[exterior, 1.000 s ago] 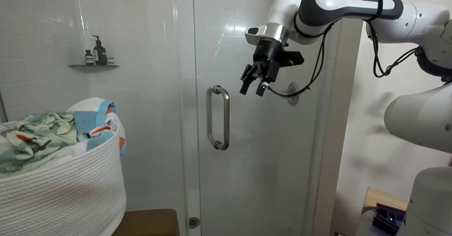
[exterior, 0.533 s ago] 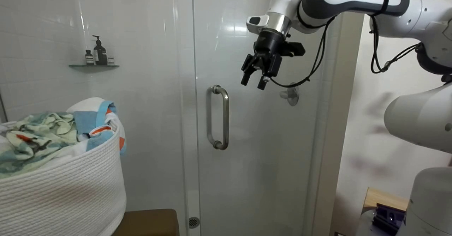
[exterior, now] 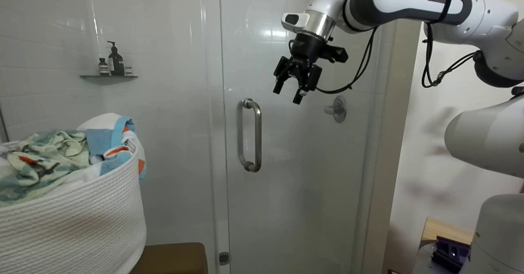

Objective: Open the shower door

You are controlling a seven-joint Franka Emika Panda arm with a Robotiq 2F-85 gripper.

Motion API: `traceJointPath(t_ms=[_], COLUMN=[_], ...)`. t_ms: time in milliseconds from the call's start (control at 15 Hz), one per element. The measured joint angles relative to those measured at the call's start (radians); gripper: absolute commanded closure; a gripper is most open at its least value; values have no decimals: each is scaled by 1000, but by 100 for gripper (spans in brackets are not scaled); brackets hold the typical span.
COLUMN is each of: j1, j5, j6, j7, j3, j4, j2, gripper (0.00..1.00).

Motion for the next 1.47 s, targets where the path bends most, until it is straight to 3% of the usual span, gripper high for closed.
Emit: traceJointPath(t_ms=[1133,1467], j1=[175,230], j5=[-235,-253], j6=[0,-12], j7=[-65,-66], j3=[37,43], j4=[13,34], j2=[46,47], gripper=[0,0])
